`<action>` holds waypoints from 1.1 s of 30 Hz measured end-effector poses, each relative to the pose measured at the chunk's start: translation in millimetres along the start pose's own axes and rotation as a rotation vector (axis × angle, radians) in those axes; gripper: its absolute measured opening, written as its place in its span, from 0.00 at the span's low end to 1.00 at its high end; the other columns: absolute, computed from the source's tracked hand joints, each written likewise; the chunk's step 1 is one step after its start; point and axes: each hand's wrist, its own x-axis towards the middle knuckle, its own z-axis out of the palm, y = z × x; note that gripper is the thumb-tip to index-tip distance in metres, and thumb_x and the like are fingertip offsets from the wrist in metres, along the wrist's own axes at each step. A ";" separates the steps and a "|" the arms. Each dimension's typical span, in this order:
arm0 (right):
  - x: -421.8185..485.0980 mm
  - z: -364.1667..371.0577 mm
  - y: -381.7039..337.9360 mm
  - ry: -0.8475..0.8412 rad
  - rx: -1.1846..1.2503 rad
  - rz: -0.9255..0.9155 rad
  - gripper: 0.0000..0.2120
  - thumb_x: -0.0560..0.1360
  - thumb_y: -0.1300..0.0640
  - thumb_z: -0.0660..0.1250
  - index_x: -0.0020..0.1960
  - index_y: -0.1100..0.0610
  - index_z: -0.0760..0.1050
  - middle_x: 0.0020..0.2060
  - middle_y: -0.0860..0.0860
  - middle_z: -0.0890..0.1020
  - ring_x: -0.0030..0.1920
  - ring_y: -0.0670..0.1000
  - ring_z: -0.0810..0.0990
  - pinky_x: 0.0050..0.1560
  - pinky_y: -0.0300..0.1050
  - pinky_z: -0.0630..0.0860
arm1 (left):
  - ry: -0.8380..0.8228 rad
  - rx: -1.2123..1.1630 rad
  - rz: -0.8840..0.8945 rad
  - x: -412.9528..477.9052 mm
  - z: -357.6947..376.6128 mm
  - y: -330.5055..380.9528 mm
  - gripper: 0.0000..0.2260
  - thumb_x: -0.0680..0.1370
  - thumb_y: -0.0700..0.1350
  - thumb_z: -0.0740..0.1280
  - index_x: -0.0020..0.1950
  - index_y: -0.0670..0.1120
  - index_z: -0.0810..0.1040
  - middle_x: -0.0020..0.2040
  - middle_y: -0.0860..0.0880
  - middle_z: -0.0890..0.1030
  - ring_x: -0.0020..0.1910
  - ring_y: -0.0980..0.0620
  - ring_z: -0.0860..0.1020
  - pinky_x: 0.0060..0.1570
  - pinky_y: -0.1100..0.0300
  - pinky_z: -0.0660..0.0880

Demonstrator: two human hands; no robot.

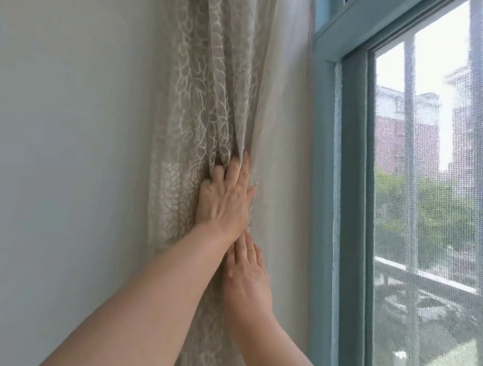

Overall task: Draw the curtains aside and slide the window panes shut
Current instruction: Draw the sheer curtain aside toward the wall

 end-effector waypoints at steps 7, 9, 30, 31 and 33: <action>32.5 19.5 4.3 -0.054 -0.109 0.026 0.28 0.80 0.58 0.46 0.74 0.64 0.37 0.74 0.62 0.40 0.74 0.60 0.39 0.73 0.52 0.37 | 0.028 -0.035 -0.007 13.9 37.2 -4.9 0.30 0.81 0.56 0.47 0.74 0.40 0.40 0.68 0.46 0.61 0.51 0.48 0.69 0.41 0.57 0.71; 30.9 19.0 5.4 -0.054 -0.116 0.036 0.28 0.80 0.58 0.46 0.74 0.63 0.36 0.75 0.61 0.40 0.75 0.58 0.39 0.73 0.51 0.38 | 0.034 -0.058 0.001 14.3 37.1 -3.5 0.30 0.81 0.56 0.48 0.75 0.40 0.41 0.68 0.46 0.62 0.52 0.48 0.69 0.42 0.57 0.71; -38.1 -27.1 -6.2 0.341 0.335 0.290 0.51 0.68 0.48 0.67 0.71 0.39 0.28 0.76 0.56 0.43 0.74 0.61 0.40 0.71 0.62 0.47 | 0.251 -0.233 0.095 9.6 -56.8 -8.2 0.34 0.74 0.68 0.52 0.76 0.53 0.50 0.76 0.42 0.51 0.71 0.29 0.49 0.65 0.30 0.44; -39.8 -29.2 -6.6 0.340 0.359 0.275 0.51 0.68 0.49 0.67 0.71 0.38 0.28 0.76 0.56 0.42 0.74 0.61 0.43 0.70 0.61 0.52 | 0.236 -0.212 0.082 12.4 -59.4 -8.3 0.35 0.73 0.68 0.51 0.76 0.54 0.48 0.76 0.43 0.50 0.71 0.29 0.48 0.64 0.29 0.43; -40.8 -31.3 -6.5 0.330 0.380 0.226 0.50 0.69 0.57 0.65 0.70 0.37 0.27 0.76 0.55 0.42 0.73 0.62 0.55 0.62 0.55 0.66 | 0.189 -0.198 0.039 17.7 -61.4 -6.6 0.35 0.73 0.68 0.51 0.76 0.55 0.45 0.76 0.44 0.48 0.71 0.30 0.50 0.64 0.29 0.43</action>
